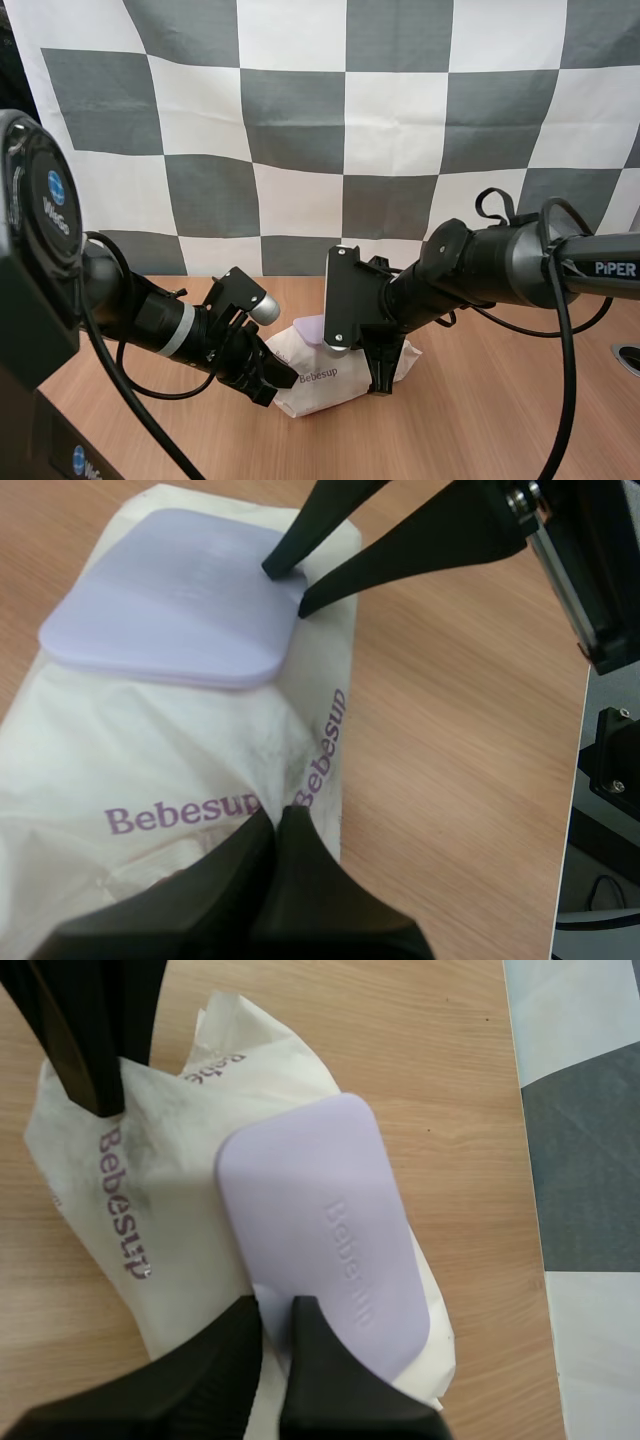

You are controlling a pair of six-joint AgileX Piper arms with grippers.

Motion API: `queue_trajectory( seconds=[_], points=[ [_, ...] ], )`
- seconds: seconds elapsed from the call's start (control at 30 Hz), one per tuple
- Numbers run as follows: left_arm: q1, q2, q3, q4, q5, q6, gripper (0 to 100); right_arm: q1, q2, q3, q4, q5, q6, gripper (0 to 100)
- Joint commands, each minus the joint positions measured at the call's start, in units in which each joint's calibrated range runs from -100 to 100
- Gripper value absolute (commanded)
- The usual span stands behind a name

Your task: Open the wet wipes lid

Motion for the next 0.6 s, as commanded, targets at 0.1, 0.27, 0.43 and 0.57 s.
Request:
queue_trajectory(
  seconds=[0.1,0.27,0.43,0.57],
  points=[
    [-0.02,-0.01,0.07,0.04,-0.05,0.03,0,0.05,0.08,-0.04,0.07,-0.04,-0.01,0],
    [-0.02,-0.01,0.07,0.04,-0.05,0.03,0,0.05,0.08,-0.04,0.07,-0.94,-0.01,0],
    [-0.02,-0.01,0.07,0.15,-0.03,0.35,0,0.05,0.08,-0.15,0.07,-5.48,-0.01,0],
    [-0.02,-0.01,0.07,0.71,-0.03,0.35,0,0.05,-0.03,-0.15,0.07,-7.42,-0.01,0]
  ],
)
